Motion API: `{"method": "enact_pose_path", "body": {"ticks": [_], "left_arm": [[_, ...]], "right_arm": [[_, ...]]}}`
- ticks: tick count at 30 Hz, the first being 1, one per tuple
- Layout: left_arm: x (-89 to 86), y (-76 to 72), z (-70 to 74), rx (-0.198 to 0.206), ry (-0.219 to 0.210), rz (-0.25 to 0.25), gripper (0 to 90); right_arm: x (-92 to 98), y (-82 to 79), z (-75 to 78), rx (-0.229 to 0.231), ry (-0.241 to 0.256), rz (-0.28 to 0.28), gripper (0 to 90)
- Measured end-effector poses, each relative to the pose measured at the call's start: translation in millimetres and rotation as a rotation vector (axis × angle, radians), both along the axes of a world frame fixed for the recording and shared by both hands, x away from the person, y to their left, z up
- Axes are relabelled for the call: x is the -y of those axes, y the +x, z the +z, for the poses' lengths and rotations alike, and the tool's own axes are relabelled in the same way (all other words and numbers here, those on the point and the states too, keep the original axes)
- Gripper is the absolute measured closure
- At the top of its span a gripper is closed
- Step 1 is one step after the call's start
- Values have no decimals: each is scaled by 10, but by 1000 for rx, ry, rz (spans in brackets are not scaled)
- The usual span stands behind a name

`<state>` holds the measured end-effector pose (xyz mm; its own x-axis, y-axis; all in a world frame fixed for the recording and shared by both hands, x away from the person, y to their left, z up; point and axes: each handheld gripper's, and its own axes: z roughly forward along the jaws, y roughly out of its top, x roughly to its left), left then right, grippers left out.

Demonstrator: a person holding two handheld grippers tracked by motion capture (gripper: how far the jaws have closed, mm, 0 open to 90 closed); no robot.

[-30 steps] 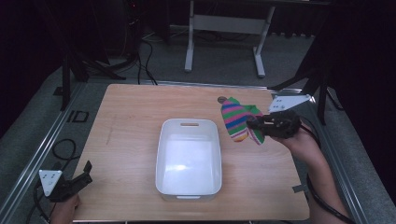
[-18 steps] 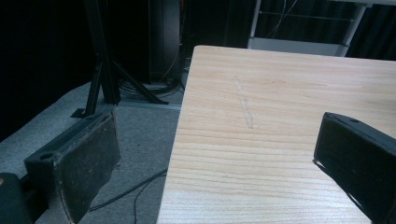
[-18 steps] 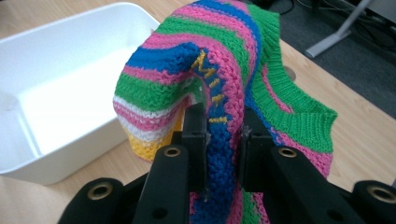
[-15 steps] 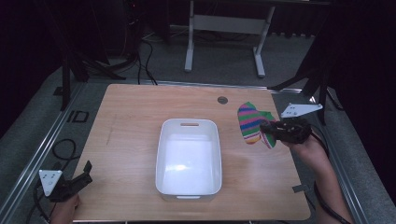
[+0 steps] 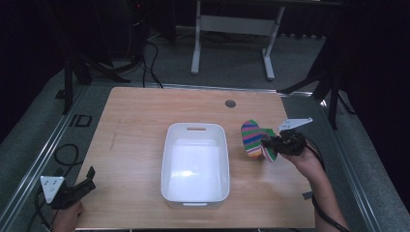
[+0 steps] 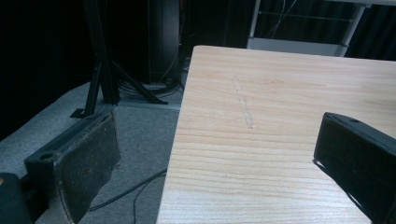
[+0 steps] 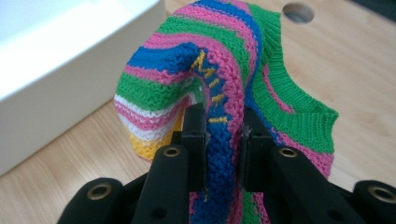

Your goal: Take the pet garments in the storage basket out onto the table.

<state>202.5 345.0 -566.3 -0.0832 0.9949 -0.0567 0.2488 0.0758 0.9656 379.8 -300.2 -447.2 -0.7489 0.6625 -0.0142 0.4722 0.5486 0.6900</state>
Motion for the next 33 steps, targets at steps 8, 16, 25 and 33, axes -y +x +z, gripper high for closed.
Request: {"method": "enact_pose_path", "body": {"ticks": [8,16,25,33], "left_arm": [[-2,-2,0,1,0,-1,9],[-3,-2,0,2,-3,-2,10],[-1,-3,1,1,0,-3,9],[-5,-3,1,2,-5,-2,9]], "right_arm": [[-109,99,-337,-50,-25,-13,760],[-200,146,-633,-77,-5,-31,753],[-303,145,-812,-84,-1,-57,739],[-316,130,-693,-76,-29,-48,648]]}}
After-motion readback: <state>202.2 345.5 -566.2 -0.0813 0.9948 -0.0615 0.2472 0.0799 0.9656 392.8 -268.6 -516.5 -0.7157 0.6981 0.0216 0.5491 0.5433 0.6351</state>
